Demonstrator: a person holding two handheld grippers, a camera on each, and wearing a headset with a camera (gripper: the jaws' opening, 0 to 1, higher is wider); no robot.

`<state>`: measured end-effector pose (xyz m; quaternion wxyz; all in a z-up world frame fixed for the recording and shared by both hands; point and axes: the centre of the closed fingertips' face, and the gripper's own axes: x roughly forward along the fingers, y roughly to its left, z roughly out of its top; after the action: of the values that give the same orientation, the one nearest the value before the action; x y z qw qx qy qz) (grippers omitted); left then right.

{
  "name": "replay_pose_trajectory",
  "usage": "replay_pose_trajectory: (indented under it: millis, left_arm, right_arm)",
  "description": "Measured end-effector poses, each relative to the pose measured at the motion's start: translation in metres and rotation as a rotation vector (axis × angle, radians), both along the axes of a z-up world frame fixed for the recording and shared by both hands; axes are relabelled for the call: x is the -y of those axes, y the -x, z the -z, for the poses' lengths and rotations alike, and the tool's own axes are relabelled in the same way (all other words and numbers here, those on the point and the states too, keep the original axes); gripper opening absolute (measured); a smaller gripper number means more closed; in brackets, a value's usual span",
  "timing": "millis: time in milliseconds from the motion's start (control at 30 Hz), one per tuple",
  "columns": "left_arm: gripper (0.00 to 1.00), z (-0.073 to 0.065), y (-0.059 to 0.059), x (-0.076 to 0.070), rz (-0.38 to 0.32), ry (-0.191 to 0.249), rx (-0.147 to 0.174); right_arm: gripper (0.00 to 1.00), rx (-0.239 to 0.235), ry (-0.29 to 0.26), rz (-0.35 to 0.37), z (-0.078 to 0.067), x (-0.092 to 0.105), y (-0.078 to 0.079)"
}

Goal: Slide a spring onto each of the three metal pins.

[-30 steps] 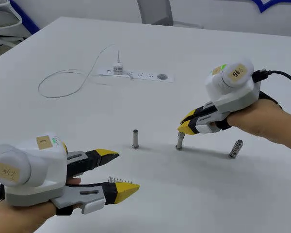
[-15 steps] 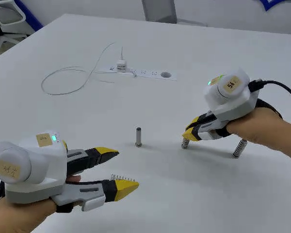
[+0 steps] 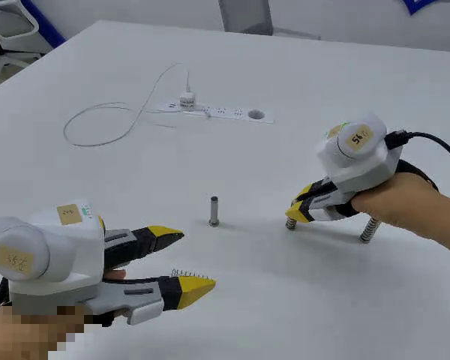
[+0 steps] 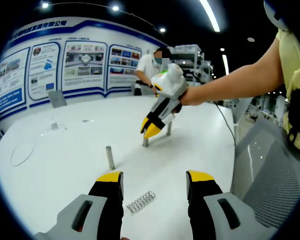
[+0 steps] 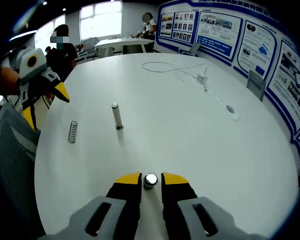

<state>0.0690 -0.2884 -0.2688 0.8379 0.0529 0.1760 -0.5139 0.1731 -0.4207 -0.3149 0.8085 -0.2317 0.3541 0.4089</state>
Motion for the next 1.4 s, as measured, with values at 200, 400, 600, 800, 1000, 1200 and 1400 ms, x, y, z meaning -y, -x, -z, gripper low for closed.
replay_pose_trajectory:
  millis: [200, 400, 600, 800, 1000, 1200, 1400]
  left_arm:
    - [0.52, -0.001, 0.000, -0.001, -0.005, 0.003, 0.004]
    - [0.52, -0.001, 0.000, -0.002, -0.005, -0.001, 0.005]
    - [0.52, -0.001, -0.001, -0.002, -0.004, -0.003, 0.010]
    - [0.52, -0.001, -0.001, -0.003, 0.000, -0.010, 0.016]
    - [0.52, -0.001, 0.001, -0.006, -0.002, -0.014, 0.016]
    - [0.52, 0.001, 0.002, -0.008, -0.002, -0.016, 0.016]
    - [0.52, 0.003, 0.003, -0.011, -0.006, -0.021, 0.016]
  right_arm:
    - [0.20, 0.012, -0.012, 0.007, -0.005, 0.002, 0.001]
    - [0.20, 0.027, -0.016, 0.015, -0.009, 0.007, 0.007]
    - [0.21, 0.047, -0.027, 0.015, -0.016, 0.011, 0.017]
    - [0.21, 0.053, -0.040, 0.010, -0.020, 0.009, 0.028]
    - [0.20, 0.057, -0.055, -0.014, -0.023, -0.002, 0.046]
    - [0.20, 0.055, -0.076, -0.067, -0.025, -0.028, 0.063]
    - [0.20, 0.035, -0.093, -0.137, -0.020, -0.061, 0.080]
